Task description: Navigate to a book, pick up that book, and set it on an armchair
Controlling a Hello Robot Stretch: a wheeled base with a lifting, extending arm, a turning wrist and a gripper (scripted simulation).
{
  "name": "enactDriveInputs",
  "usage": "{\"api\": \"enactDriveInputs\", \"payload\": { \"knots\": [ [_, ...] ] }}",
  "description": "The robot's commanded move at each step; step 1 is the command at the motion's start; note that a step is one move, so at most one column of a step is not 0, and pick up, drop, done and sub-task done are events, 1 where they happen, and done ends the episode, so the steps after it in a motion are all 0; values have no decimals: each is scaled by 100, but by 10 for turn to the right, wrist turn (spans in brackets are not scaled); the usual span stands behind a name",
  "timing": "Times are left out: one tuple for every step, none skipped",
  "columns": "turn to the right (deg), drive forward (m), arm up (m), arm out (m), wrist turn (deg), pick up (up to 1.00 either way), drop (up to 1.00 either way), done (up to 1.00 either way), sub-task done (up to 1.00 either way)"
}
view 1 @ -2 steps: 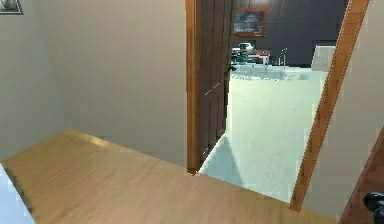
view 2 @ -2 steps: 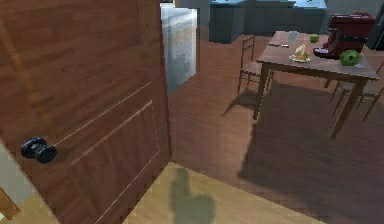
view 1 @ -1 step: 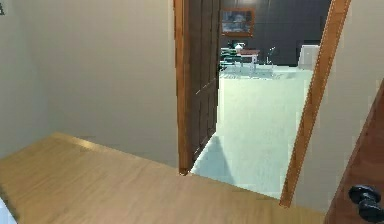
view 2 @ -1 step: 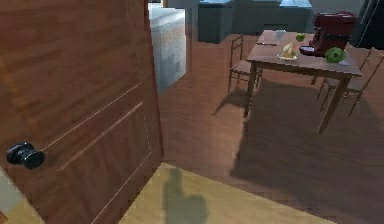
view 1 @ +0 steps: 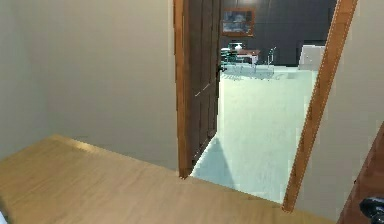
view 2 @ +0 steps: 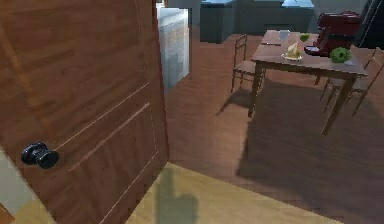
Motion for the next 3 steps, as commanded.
{"api": "enactDriveInputs", "payload": {
  "knots": [
    [0, 40, 0, 0, 0, 0, 0, 0, 0],
    [210, 0, 0, 0, 0, 0, 0, 0, 0],
    [0, 100, 0, 0, 0, 0, 0, 0, 0]
  ]
}}
